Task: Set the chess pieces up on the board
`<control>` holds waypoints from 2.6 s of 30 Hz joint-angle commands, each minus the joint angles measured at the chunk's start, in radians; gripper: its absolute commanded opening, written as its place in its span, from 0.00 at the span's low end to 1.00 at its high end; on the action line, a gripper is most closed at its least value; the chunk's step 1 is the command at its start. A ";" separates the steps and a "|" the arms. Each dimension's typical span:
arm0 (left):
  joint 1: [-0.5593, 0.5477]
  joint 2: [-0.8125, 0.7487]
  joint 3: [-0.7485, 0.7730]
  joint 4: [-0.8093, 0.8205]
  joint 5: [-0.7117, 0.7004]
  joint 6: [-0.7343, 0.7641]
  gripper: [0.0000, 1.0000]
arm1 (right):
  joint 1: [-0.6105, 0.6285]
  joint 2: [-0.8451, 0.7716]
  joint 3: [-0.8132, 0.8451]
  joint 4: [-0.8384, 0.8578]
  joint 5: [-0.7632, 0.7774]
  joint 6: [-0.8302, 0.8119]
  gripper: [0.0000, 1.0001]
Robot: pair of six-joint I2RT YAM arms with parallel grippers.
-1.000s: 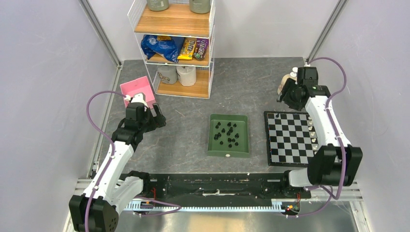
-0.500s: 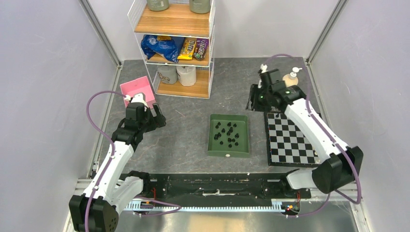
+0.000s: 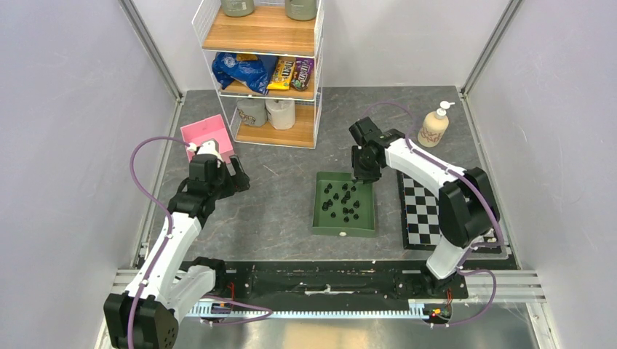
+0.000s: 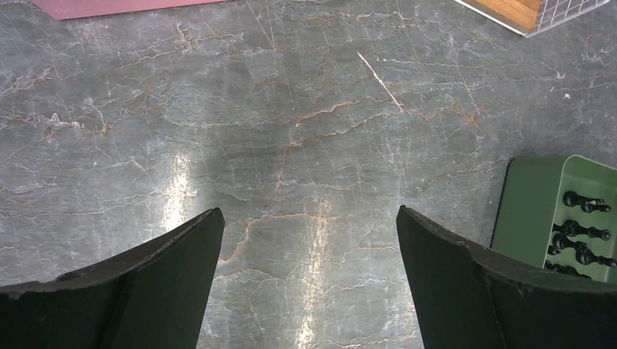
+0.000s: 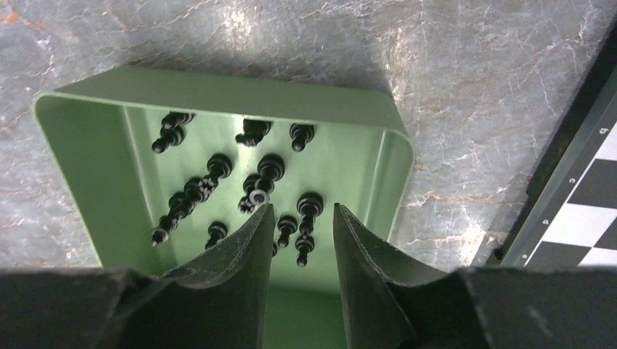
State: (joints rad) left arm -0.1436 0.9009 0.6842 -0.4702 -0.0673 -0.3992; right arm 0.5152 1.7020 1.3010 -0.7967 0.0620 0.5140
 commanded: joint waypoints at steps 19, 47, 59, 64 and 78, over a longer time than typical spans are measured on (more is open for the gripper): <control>-0.001 0.012 0.042 0.013 0.017 0.005 0.95 | 0.008 0.160 0.021 0.101 0.007 0.023 0.37; -0.001 0.011 0.043 0.013 0.022 0.004 0.95 | 0.007 0.184 0.024 0.111 0.012 0.022 0.27; -0.001 0.015 0.043 0.013 0.024 0.004 0.95 | 0.007 0.171 0.028 0.112 0.024 0.017 0.17; -0.001 0.015 0.043 0.013 0.023 0.003 0.95 | 0.007 0.095 0.035 0.076 0.038 0.017 0.15; -0.001 0.020 0.044 0.013 0.032 0.002 0.95 | -0.188 -0.314 -0.132 -0.050 0.182 0.023 0.13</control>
State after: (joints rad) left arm -0.1436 0.9215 0.6876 -0.4706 -0.0639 -0.3996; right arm 0.4603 1.4174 1.2598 -0.7918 0.1963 0.5312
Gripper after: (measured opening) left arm 0.953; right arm 0.153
